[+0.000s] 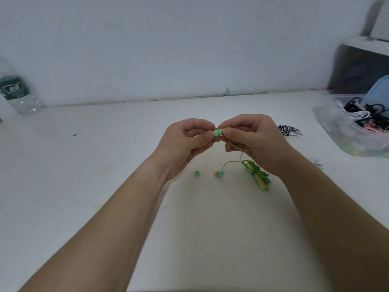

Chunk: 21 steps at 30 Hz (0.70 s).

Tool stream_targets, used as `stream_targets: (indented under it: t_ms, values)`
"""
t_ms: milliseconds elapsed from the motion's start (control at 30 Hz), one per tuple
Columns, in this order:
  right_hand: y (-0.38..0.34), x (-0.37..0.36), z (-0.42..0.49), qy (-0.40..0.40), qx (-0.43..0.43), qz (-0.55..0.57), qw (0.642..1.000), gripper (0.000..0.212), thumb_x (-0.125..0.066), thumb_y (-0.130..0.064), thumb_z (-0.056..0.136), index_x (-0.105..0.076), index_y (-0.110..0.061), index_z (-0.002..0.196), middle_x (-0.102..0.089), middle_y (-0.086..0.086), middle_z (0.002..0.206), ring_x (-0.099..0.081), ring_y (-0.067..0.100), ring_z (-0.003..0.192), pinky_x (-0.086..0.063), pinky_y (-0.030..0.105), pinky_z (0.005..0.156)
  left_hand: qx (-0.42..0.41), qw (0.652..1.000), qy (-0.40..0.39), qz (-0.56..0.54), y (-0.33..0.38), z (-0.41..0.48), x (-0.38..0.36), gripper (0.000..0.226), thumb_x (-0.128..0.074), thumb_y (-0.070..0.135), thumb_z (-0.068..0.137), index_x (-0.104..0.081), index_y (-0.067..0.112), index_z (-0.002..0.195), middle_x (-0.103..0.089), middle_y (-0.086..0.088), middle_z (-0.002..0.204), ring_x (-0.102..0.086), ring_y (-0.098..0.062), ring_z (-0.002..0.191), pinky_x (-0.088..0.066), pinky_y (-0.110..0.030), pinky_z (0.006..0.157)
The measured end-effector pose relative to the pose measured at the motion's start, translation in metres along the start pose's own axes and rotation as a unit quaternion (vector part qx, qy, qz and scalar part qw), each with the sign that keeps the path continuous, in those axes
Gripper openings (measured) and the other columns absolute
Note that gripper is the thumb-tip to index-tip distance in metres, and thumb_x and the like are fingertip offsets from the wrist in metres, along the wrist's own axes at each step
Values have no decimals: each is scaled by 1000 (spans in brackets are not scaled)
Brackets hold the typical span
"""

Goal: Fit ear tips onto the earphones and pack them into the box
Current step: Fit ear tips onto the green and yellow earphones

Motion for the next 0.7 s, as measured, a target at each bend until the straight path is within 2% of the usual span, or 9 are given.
stream_targets:
  t_ms: [133, 300, 467, 700]
  values:
    - [-2, 1, 0, 12, 18, -23, 999, 10, -66, 3, 90, -73, 2, 98, -73, 16, 80, -66, 24, 65, -57, 28, 68, -6, 1000, 10, 2, 1, 0, 1, 21, -71, 6, 72, -68, 6, 93, -77, -12, 87, -75, -21, 84, -57, -21, 73]
    - [-2, -1, 0, 15, 20, -25, 999, 11, -65, 1, 92, -73, 2, 100, -73, 15, 80, -66, 23, 65, -57, 29, 69, -3, 1000, 20, -4, 0, 0, 2, 13, -65, -3, 85, -68, 6, 94, -77, -11, 86, -75, -19, 83, -57, -20, 73]
    - [0, -2, 0, -5, -14, 31, 999, 14, -62, 1, 93, -72, 1, 101, -70, 14, 79, -64, 21, 64, -58, 30, 68, 3, 1000, 5, -26, 2, -1, -1, 16, -66, 2, 80, -67, 5, 95, -77, -9, 84, -75, -17, 81, -58, -19, 72]
    - [-1, 0, 0, 11, 0, -3, 1000, 11, -65, 0, 92, -73, -2, 99, -72, 14, 79, -66, 22, 64, -57, 30, 68, -1, 1000, 21, -7, 0, -1, 0, 14, -62, -6, 90, -68, 5, 95, -76, -11, 85, -75, -18, 81, -57, -20, 72]
Point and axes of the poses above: each hand's wrist, its own z-axis towards the middle knuckle, its own x-axis out of the back of the hand, y = z × x, the point moved 8 cm from there along z, towards the middle knuckle
